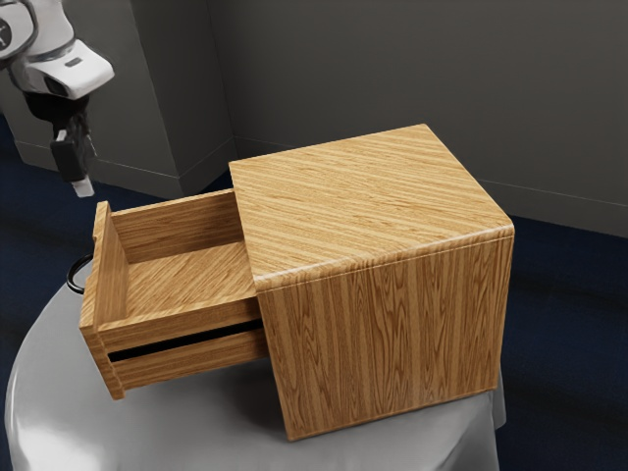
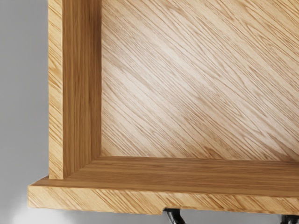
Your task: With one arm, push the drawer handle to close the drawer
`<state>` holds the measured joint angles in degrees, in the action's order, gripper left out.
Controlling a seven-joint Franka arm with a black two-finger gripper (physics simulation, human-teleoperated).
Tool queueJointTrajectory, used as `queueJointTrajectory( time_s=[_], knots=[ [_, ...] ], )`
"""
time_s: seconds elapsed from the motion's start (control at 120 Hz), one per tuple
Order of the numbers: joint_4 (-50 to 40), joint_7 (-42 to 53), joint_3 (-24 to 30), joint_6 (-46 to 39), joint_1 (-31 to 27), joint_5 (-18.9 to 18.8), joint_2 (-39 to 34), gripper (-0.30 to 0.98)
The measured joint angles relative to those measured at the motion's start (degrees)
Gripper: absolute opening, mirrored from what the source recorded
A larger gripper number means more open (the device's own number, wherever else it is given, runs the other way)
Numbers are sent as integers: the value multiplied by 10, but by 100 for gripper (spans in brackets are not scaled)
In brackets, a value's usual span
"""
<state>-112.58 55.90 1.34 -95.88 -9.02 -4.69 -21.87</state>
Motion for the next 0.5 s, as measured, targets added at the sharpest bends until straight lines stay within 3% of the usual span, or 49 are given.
queueJointTrajectory(
  time_s=[0.308,0.5],
  knots=[
    [-151,101,-55,-99,-9,18,-68,67],
    [-200,143,-79,-154,-15,20,-80,46]
  ],
)
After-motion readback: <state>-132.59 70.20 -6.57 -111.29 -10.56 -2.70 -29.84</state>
